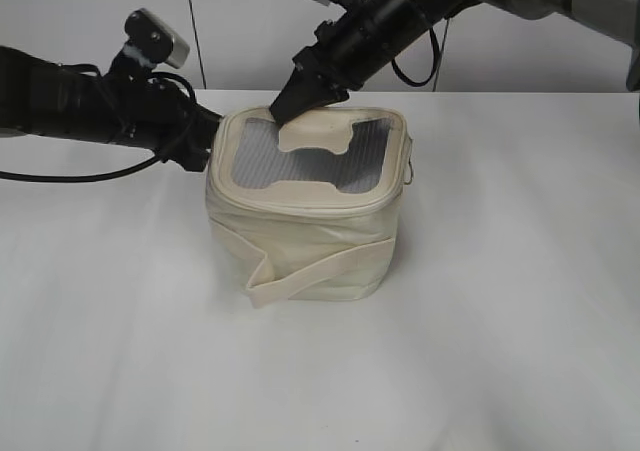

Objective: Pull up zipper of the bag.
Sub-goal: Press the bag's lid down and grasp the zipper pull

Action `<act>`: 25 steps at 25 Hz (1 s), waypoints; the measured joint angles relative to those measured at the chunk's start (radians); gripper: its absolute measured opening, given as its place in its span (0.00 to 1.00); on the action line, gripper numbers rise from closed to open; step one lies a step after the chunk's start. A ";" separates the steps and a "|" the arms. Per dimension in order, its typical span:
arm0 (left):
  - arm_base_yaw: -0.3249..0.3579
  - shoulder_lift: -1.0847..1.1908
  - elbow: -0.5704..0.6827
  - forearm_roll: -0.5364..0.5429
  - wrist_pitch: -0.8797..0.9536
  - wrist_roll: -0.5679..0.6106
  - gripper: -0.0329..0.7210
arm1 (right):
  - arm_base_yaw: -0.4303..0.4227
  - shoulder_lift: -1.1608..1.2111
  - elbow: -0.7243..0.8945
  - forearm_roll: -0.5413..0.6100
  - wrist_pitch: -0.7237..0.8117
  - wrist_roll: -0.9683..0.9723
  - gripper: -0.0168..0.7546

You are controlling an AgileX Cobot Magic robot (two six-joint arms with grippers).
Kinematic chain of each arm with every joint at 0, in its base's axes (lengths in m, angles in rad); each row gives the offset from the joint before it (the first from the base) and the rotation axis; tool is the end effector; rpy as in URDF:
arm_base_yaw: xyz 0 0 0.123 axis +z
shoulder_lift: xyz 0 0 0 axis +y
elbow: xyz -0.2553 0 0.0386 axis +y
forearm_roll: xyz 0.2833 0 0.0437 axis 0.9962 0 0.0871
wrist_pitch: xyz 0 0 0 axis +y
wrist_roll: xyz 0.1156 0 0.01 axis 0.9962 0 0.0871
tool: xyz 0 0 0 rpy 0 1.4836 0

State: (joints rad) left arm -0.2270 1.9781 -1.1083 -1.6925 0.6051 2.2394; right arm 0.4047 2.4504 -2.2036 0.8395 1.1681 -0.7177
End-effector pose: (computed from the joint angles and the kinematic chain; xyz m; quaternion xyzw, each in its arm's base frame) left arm 0.4003 -0.1598 0.0923 0.4325 0.7605 -0.2059 0.4383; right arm 0.4652 0.2858 0.1515 -0.3867 0.8276 0.3695 0.1704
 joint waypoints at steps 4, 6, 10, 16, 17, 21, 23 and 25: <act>-0.002 0.000 0.000 0.029 -0.001 0.005 0.06 | 0.000 0.000 0.000 0.000 0.000 -0.001 0.08; -0.003 0.000 0.000 0.044 -0.024 0.006 0.05 | 0.000 0.000 0.000 0.000 0.000 -0.001 0.08; -0.005 -0.005 0.000 0.147 -0.060 -0.066 0.05 | 0.000 0.000 0.000 -0.001 -0.001 -0.002 0.08; -0.006 -0.068 0.052 0.244 -0.126 -0.165 0.05 | 0.000 0.000 0.000 -0.003 -0.008 -0.002 0.08; -0.006 -0.083 0.069 0.245 -0.132 -0.169 0.05 | 0.000 0.000 0.000 -0.003 -0.008 -0.002 0.08; -0.008 -0.140 0.133 0.245 -0.148 -0.196 0.05 | 0.000 0.000 0.000 -0.003 -0.010 0.006 0.08; -0.008 -0.173 0.161 0.245 -0.155 -0.211 0.05 | 0.000 0.000 0.000 -0.003 -0.010 0.009 0.08; -0.008 -0.215 0.194 0.245 -0.161 -0.229 0.05 | 0.000 0.000 0.000 -0.003 -0.010 0.011 0.08</act>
State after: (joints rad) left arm -0.2350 1.7628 -0.9145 -1.4480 0.4439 2.0101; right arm 0.4047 2.4504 -2.2036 0.8365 1.1586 -0.7062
